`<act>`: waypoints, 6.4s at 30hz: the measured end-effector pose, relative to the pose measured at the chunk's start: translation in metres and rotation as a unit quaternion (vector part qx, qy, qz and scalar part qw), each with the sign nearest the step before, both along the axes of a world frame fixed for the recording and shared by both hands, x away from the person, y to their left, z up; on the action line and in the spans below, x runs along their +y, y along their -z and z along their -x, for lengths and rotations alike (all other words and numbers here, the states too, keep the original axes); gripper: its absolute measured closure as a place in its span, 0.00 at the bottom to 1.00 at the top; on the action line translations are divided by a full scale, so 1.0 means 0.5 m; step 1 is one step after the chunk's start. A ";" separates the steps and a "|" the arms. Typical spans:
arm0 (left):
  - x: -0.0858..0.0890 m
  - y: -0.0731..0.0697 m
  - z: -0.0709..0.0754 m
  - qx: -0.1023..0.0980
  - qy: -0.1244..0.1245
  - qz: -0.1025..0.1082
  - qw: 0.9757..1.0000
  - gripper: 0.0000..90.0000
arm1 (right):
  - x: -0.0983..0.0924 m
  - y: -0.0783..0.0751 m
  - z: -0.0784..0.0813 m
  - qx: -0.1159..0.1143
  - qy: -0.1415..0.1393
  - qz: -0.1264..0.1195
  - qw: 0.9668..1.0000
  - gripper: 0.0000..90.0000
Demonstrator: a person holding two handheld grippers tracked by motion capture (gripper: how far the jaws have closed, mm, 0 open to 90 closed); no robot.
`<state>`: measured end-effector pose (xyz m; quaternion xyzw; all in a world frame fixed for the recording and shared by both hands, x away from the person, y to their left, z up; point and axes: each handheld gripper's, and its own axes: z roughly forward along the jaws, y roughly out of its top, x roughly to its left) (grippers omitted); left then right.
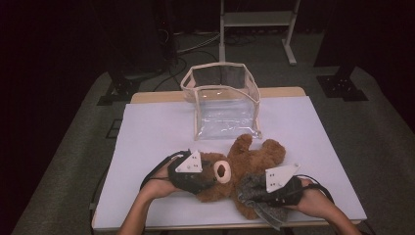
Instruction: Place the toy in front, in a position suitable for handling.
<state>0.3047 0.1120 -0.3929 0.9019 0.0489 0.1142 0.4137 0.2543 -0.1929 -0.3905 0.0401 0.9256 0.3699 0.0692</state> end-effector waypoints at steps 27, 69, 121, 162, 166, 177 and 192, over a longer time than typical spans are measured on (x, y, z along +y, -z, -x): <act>-0.003 -0.014 -0.022 -0.002 -0.051 0.013 0.999 0.43 | 0.018 0.015 -0.065 -0.023 0.014 0.003 1.000 0.84; -0.013 -0.005 -0.030 0.003 -0.069 0.007 0.998 0.44 | 0.059 -0.006 -0.023 -0.017 -0.005 0.012 1.000 0.84; 0.002 0.008 0.002 0.027 -0.012 0.009 1.000 0.44 | -0.019 -0.056 -0.069 0.004 0.024 -0.032 0.999 0.83; -0.027 -0.010 0.016 0.025 -0.005 0.007 1.000 0.38 | -0.006 -0.079 -0.090 0.012 0.020 0.000 1.000 0.83; -0.031 -0.008 0.027 0.010 0.010 -0.009 1.000 0.39 | 0.036 -0.091 -0.114 0.007 0.010 0.005 1.000 0.83; -0.030 -0.007 0.029 0.013 0.016 -0.014 1.000 0.40 | -0.071 -0.091 -0.121 0.033 0.053 -0.001 0.998 0.83; -0.025 -0.004 0.030 0.014 0.024 -0.020 0.999 0.41 | -0.045 -0.086 -0.150 0.046 0.045 -0.012 0.998 0.82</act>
